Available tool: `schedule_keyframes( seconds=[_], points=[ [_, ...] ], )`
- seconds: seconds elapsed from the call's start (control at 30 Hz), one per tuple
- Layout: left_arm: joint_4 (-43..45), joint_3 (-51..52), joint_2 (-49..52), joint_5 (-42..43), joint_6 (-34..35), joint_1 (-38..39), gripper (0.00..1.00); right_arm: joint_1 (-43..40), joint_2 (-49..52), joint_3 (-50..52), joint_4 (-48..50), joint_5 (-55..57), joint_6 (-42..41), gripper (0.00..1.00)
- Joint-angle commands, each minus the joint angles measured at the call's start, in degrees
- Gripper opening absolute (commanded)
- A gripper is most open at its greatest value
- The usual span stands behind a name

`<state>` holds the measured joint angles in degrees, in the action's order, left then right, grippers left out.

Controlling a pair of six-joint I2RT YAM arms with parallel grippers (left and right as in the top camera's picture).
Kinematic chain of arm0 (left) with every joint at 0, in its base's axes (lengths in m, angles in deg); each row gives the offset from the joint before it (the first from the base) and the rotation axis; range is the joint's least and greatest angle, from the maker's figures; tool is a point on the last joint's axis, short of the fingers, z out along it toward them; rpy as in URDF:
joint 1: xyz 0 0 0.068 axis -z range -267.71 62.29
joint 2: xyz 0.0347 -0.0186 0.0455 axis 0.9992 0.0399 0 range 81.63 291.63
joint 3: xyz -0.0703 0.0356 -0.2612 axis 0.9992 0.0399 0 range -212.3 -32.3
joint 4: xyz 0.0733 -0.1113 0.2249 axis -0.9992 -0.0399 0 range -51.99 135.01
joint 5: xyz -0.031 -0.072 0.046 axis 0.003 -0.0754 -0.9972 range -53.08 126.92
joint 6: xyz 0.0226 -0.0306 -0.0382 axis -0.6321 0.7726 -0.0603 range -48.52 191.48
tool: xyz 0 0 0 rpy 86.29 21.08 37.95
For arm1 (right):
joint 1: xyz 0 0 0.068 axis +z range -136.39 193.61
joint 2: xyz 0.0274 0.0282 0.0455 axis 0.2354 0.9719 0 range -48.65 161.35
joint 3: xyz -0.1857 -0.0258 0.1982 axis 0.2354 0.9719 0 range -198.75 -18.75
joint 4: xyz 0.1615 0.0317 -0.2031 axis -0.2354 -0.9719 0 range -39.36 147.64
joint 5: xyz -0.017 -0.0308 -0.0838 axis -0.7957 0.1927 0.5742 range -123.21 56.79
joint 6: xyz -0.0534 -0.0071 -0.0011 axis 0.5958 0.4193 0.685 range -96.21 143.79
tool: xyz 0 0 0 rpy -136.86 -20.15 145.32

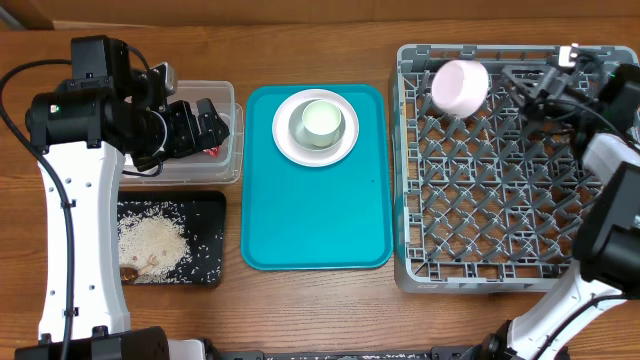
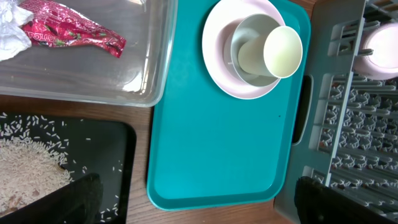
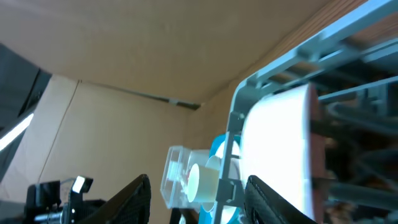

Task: Sort waste into correct bins and load items into the dishwasher
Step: 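Lift the pink bowl and carry it right into the dish rack, then set the pink bowl upright in the rack's back row and release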

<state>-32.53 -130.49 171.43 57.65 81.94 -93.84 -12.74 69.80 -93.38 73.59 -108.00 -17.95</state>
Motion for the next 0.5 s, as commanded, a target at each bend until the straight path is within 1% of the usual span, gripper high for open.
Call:
schedule_keyframes(
  seconds=[0.0, 0.13, 0.17, 0.3, 0.37, 0.47],
  points=[
    [0.22, -0.37, 0.5, -0.37, -1.07, -0.22, 1.0, -2.05, -1.11, -0.39, 0.61, -0.13, -1.01, 0.5],
    [0.22, -0.39, 0.5, -0.39, -1.07, -0.22, 1.0, -2.93, -3.67, -0.39, 0.59, 1.31, -1.6, 0.49],
    [0.22, -0.39, 0.5, -0.37, -1.07, -0.22, 1.0, -2.93, -4.5, -0.39, 0.48, 1.79, -1.6, 0.47],
    [0.22, -0.39, 0.5, -0.39, -1.07, -0.22, 1.0, -1.79, -8.39, -0.39, -1.88, 4.85, -0.92, 0.46],
    [0.22, -0.39, 0.5, -0.39, -1.07, -0.22, 1.0, -0.44, -10.78, -0.39, -5.33, 7.61, 2.19, 0.44],
    [0.22, -0.39, 0.5, -0.37, -1.07, -0.22, 1.0, 2.71, -14.73, -0.39, -15.26, 16.46, 10.23, 0.43]
  ],
)
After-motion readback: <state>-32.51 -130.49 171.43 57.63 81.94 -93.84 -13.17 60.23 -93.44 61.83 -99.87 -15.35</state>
